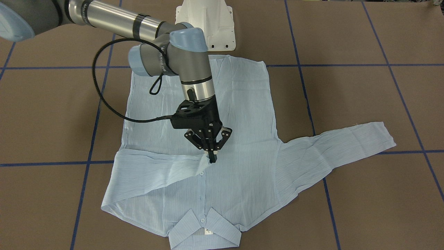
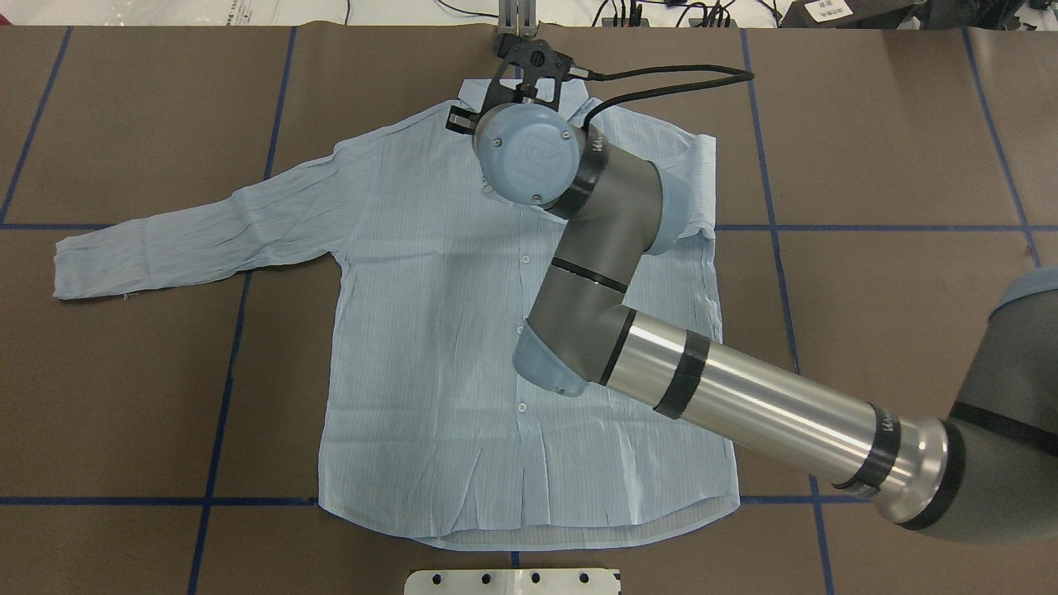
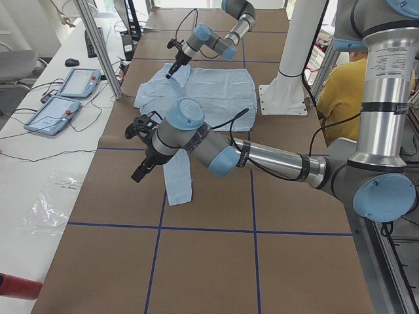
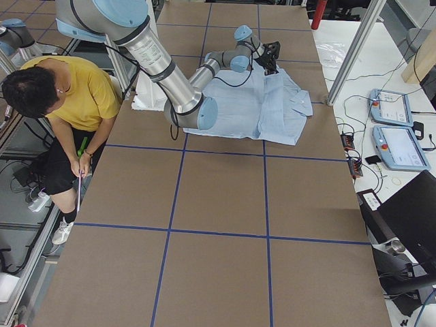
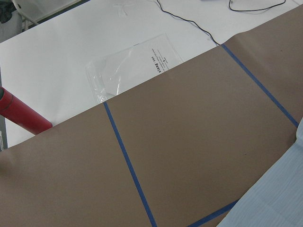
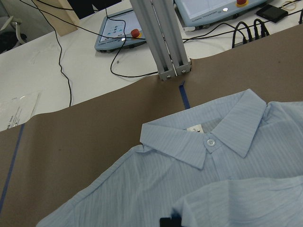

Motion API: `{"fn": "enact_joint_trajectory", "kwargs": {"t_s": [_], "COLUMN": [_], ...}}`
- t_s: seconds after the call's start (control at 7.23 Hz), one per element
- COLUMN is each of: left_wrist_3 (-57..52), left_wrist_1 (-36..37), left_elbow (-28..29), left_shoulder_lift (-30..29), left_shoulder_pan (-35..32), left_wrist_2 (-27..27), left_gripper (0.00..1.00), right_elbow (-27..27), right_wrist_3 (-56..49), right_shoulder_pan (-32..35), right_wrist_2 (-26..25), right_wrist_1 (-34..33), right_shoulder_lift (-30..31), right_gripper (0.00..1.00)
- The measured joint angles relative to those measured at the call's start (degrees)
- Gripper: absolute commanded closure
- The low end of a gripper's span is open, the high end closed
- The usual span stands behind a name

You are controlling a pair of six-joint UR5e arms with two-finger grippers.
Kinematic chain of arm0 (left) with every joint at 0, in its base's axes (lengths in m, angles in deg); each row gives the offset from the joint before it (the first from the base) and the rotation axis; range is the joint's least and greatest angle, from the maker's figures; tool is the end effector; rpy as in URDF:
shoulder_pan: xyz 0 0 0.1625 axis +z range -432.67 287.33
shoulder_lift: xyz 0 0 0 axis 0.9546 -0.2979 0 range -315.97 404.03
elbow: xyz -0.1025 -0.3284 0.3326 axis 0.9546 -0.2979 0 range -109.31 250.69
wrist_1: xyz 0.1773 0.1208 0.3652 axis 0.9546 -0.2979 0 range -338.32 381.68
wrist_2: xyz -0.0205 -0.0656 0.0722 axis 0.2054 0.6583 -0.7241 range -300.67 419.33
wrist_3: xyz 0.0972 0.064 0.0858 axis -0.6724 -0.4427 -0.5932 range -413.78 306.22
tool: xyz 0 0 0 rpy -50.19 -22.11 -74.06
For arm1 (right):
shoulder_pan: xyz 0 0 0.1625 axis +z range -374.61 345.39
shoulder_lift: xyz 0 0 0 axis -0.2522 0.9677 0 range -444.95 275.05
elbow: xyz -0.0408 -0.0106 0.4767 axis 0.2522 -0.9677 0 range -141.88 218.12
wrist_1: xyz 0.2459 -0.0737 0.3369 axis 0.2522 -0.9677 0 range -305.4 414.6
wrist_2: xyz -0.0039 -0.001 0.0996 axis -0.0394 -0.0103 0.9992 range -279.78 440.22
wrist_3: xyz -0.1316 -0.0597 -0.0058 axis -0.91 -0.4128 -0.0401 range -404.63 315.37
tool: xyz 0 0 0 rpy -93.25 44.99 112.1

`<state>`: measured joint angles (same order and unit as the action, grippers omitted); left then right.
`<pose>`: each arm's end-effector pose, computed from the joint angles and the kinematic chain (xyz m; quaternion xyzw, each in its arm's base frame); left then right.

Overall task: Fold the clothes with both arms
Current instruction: 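Carry the grasped sleeve with the right gripper across the shirt's chest, then release the sleeve and raise the right gripper away from the shirt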

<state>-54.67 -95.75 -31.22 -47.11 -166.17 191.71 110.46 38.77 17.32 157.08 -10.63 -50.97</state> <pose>-0.0691 -0.5432 0.5666 0.3353 0.3265 0.1050 0.8775 -0.6614 -0.6079 0.1552 0.2635 -0.4588 0.2441 0.8127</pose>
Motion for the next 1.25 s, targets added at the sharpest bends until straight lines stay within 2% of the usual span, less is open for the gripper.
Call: {"fn": "enact_joint_trajectory", "kwargs": {"t_s": [0.14,0.42,0.69,0.83,0.97,1.11,1.25], "left_wrist_3": [0.1,0.2,0.3,0.2,0.4,1.9,6.5], "left_wrist_1": [0.0,0.1,0.2,0.1,-0.8,-3.7,-9.5], "left_elbow": [0.1,0.2,0.3,0.3,0.4,1.4,4.2], "left_shoulder_lift": [0.0,0.1,0.0,-0.1,-0.1,-0.2,-0.1], "left_shoulder_pan": [0.0,0.0,0.1,0.3,1.5,3.8,6.9], "left_wrist_2": [0.0,0.0,0.2,0.5,0.9,1.1,1.1], "left_gripper": [0.00,0.00,0.00,0.00,0.00,0.00,0.00], "right_elbow": [-3.8,-6.0,-6.4,-6.2,-5.0,-1.4,5.8], "right_wrist_3": [-0.1,-0.8,-2.2,-2.4,-3.2,-5.6,-10.6], "right_shoulder_pan": [-1.3,-2.5,-2.0,0.0,3.4,7.2,11.6], "right_wrist_2": [-0.8,-1.1,0.3,3.3,9.0,14.9,20.7], "right_wrist_1": [0.4,0.2,-4.0,-6.7,-9.2,-12.2,-15.7], "right_shoulder_lift": [-3.1,-5.6,-7.6,-8.1,-7.3,-4.6,1.2], "right_gripper": [0.00,0.00,0.00,0.00,0.00,0.00,0.00]}}
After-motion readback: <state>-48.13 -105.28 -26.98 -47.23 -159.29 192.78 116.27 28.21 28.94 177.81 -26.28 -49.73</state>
